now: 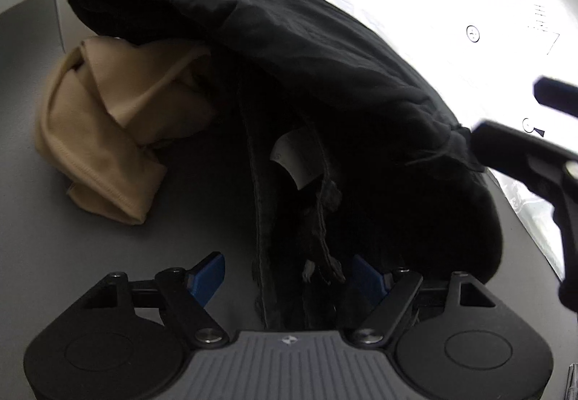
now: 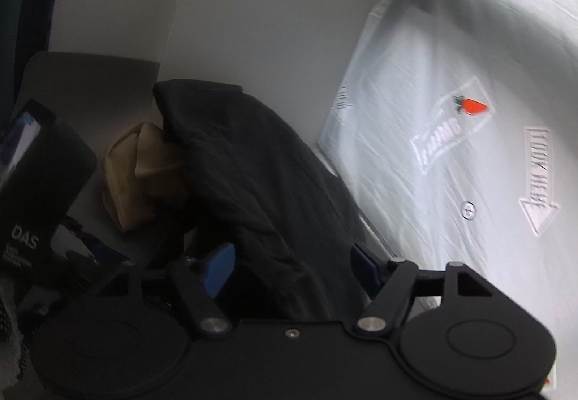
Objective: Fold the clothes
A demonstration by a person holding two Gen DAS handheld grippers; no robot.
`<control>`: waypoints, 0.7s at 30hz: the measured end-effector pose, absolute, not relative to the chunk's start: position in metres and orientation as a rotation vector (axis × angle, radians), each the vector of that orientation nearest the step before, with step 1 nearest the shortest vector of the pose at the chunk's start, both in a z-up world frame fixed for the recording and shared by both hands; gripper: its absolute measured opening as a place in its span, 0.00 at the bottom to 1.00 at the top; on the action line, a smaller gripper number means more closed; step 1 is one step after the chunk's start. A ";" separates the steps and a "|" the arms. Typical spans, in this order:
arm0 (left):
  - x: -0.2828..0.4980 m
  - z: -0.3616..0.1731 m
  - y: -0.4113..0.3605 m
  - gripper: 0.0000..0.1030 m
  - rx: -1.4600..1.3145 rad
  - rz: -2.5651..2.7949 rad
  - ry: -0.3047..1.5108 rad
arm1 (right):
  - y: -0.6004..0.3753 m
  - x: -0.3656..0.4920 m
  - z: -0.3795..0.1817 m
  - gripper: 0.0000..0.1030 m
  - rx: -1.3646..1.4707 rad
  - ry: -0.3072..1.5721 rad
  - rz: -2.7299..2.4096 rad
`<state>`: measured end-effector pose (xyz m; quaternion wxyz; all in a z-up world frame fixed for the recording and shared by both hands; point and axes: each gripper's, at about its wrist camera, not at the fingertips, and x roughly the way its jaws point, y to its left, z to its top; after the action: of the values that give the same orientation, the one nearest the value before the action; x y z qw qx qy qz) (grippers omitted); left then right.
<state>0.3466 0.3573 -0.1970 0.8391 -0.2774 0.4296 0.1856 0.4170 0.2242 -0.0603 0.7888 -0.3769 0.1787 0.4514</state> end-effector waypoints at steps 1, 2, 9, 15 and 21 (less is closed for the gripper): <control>0.355 -0.205 0.362 0.77 -0.579 0.388 0.922 | 0.242 0.428 -0.067 0.71 -0.847 0.395 1.007; 0.361 -0.211 0.365 0.77 -0.566 0.391 0.930 | 0.258 0.437 -0.072 0.71 -0.874 0.409 1.036; 0.366 -0.234 0.373 0.76 -0.640 0.431 0.883 | 0.308 0.461 -0.094 0.73 -0.973 0.456 1.209; 0.360 -0.236 0.367 0.75 -0.663 0.451 0.836 | 0.322 0.460 -0.103 0.70 -1.003 0.415 1.267; 0.365 -0.233 0.356 0.55 -0.632 0.502 0.833 | 0.289 0.462 -0.081 0.14 -0.807 0.287 1.091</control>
<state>0.3650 0.3559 -0.2333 0.8365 -0.2987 0.3935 0.2371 0.4620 0.2895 -0.0814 0.7690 -0.3718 0.1322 0.5029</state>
